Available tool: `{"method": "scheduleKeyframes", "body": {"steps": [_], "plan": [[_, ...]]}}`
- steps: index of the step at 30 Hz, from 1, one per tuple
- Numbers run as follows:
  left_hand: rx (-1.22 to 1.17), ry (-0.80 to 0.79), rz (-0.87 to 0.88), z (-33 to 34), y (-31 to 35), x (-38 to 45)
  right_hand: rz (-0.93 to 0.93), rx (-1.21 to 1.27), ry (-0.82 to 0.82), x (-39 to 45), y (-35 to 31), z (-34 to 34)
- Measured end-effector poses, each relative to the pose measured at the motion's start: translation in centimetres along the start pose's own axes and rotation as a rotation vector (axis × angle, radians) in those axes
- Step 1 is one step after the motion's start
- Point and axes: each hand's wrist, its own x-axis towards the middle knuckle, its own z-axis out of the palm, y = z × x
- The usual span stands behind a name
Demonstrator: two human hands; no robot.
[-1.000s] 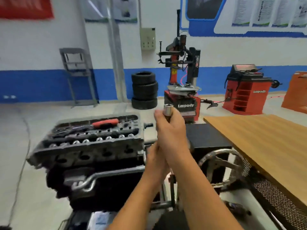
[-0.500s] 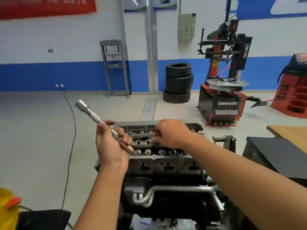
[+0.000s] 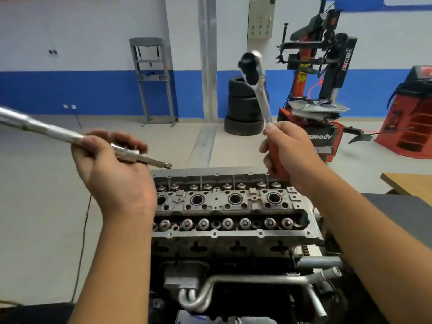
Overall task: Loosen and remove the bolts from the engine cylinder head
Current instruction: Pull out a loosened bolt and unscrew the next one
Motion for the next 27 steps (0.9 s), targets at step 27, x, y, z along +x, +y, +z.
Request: {"method": "scheduleKeyframes", "body": {"steps": [27], "plan": [[0.504, -0.606, -0.359, 5.5, -16.1, -2.8, 0.018, 0.201, 0.004, 2.8, 2.4, -5.7]]}}
